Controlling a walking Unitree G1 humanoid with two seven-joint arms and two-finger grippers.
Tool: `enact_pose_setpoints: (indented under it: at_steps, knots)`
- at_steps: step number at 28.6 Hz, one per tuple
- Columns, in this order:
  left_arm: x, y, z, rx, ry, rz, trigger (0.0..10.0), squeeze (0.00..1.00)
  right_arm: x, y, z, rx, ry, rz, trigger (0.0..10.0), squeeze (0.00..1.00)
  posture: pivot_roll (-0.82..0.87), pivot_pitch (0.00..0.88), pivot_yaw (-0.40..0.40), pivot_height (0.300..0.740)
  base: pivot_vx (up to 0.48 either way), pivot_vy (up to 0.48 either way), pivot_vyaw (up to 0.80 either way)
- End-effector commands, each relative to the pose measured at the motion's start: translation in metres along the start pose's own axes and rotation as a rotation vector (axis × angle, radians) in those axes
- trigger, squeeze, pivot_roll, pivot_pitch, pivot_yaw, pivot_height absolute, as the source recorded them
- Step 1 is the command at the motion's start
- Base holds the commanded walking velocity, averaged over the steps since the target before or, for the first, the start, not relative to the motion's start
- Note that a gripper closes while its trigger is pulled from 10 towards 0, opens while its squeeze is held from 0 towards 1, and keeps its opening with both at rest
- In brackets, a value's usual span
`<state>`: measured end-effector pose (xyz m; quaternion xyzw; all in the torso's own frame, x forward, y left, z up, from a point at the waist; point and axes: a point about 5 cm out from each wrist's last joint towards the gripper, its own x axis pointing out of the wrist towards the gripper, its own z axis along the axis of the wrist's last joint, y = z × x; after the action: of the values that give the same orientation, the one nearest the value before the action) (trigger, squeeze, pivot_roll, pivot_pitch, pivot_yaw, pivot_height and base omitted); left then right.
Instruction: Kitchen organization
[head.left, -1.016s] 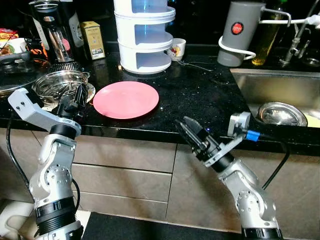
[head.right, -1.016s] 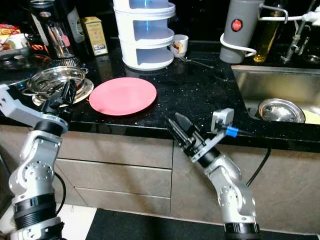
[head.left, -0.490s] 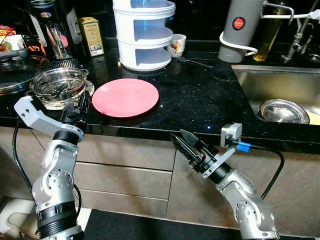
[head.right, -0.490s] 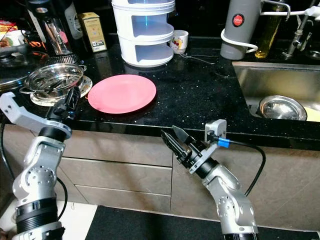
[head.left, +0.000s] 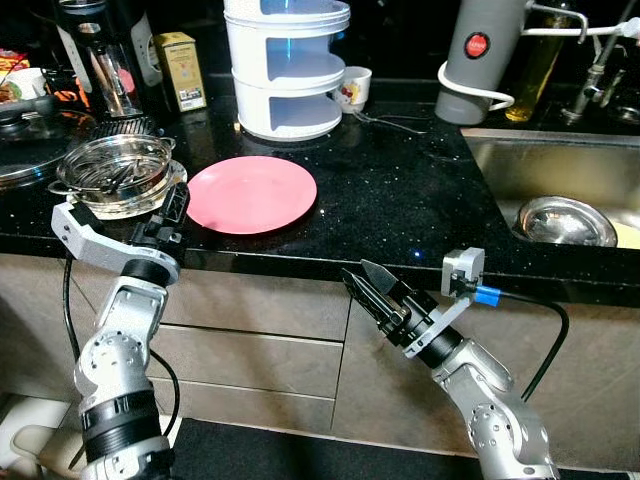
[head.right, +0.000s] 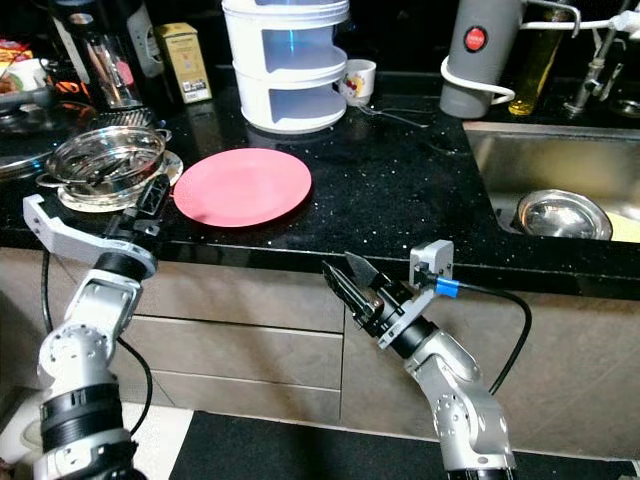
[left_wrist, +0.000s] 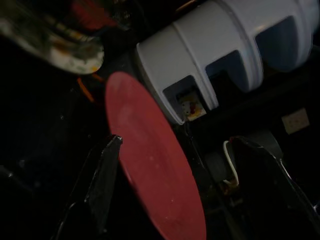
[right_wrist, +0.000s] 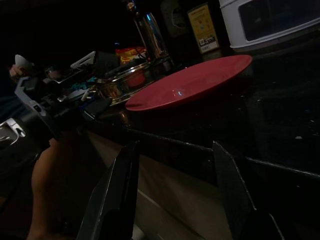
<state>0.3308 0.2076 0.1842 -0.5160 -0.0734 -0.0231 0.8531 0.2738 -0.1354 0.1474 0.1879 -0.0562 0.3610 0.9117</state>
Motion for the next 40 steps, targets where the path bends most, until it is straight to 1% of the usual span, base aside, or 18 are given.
enact_pose_setpoints:
  at_steps: [1, 5, 6, 8, 9, 10, 11, 13, 14, 15, 17, 22, 25, 30, 35, 38, 39, 40]
  knots:
    - [0.002, 0.003, 0.004, -0.037, 0.002, 0.038, 10.0, 0.0, 0.001, 0.004, 0.0, -0.01, -0.003, 0.014, 10.0, 0.0, 0.01, 0.047, 0.019, 0.74, 0.0, 0.0, 0.0]
    - [0.002, 0.004, 0.002, -0.129, 0.017, 0.101, 10.0, 0.0, 0.0, 0.004, -0.001, -0.013, 0.002, 0.014, 10.0, 0.0, 0.01, 0.044, 0.022, 0.74, 0.0, 0.0, 0.0]
    - [0.001, 0.004, 0.001, -0.137, 0.022, 0.116, 10.0, 0.0, 0.0, 0.004, -0.001, -0.012, 0.005, 0.013, 10.0, 0.0, 0.01, 0.045, 0.021, 0.74, 0.0, 0.0, 0.0]
    - [0.001, 0.006, -0.001, -0.116, 0.029, 0.146, 10.0, 0.0, 0.0, 0.004, -0.001, -0.012, 0.007, 0.012, 10.0, 0.0, 0.01, 0.045, 0.021, 0.74, 0.0, 0.0, 0.0]
    - [-0.001, 0.011, -0.009, -0.146, 0.057, 0.236, 10.0, 0.0, 0.001, 0.003, -0.002, -0.009, 0.01, 0.009, 10.0, 0.0, 0.01, 0.048, 0.02, 0.74, 0.0, 0.0, 0.0]
    - [-0.001, 0.013, -0.014, -0.137, 0.097, 0.267, 10.0, 0.0, 0.001, 0.003, -0.002, -0.009, 0.012, 0.008, 10.0, 0.0, 0.01, 0.048, 0.02, 0.74, 0.0, 0.0, 0.0]
    - [-0.001, 0.012, -0.017, -0.163, 0.112, 0.28, 10.0, 0.0, 0.001, 0.003, -0.002, -0.009, 0.014, 0.008, 10.0, 0.0, 0.01, 0.051, 0.017, 0.74, 0.0, 0.0, 0.0]
    - [0.0, 0.007, -0.02, -0.168, 0.142, 0.267, 10.0, 0.0, 0.001, 0.003, -0.002, -0.01, 0.016, 0.007, 10.0, 0.0, 0.01, 0.052, 0.019, 0.74, 0.0, 0.0, 0.0]
    - [0.003, 0.0, -0.019, -0.171, 0.154, 0.245, 10.0, 0.0, 0.001, 0.003, -0.002, -0.01, 0.017, 0.005, 10.0, 0.0, 0.01, 0.054, 0.019, 0.74, 0.0, 0.0, 0.0]
    - [0.003, 0.0, -0.019, -0.171, 0.154, 0.245, 10.0, 0.0, 0.001, 0.003, -0.002, -0.01, 0.017, 0.005, 10.0, 0.0, 0.01, 0.054, 0.019, 0.74, 0.0, 0.0, 0.0]
    - [0.005, -0.007, -0.019, -0.166, 0.188, 0.223, 10.0, 0.0, 0.001, 0.003, -0.002, -0.011, 0.018, 0.003, 10.0, 0.0, 0.01, 0.056, 0.02, 0.74, 0.0, 0.0, 0.0]
    - [0.007, -0.013, -0.022, -0.147, 0.259, 0.195, 10.0, 0.0, 0.001, 0.003, -0.002, -0.011, 0.019, 0.0, 10.0, 0.0, 0.01, 0.059, 0.02, 0.74, 0.0, 0.0, 0.0]
    - [0.008, -0.014, -0.021, -0.138, 0.267, 0.182, 10.0, 0.0, 0.002, 0.003, -0.002, -0.012, 0.02, -0.002, 10.0, 0.0, 0.01, 0.061, 0.02, 0.74, 0.0, 0.0, 0.0]
    - [0.013, -0.014, -0.019, -0.055, 0.283, 0.148, 10.0, 0.0, 0.002, 0.003, -0.001, -0.014, 0.023, -0.002, 10.0, 0.0, 0.01, 0.068, 0.01, 0.74, 0.0, 0.0, 0.0]
    - [0.025, -0.013, -0.013, -0.058, 0.273, 0.144, 10.0, 0.0, 0.003, 0.003, -0.001, -0.017, 0.027, -0.001, 10.0, 0.0, 0.0, 0.074, 0.009, 0.74, 0.0, 0.0, 0.0]
    - [0.031, -0.018, -0.01, -0.056, 0.277, 0.117, 10.0, 0.0, 0.003, 0.003, -0.001, -0.02, 0.03, -0.004, 10.0, 0.0, 0.0, 0.082, 0.013, 0.74, 0.0, 0.0, 0.0]
    - [0.032, -0.019, -0.01, -0.056, 0.282, 0.109, 5.6, 0.0, 0.002, 0.003, -0.001, -0.02, 0.031, -0.006, 10.0, 0.0, 0.0, 0.083, 0.012, 0.74, 0.0, 0.0, 0.0]
    - [0.032, -0.02, -0.011, -0.057, 0.288, 0.106, 1.9, 0.0, 0.002, 0.003, -0.001, -0.021, 0.032, -0.007, 10.0, 0.0, 0.0, 0.083, 0.012, 0.74, 0.0, 0.0, 0.0]
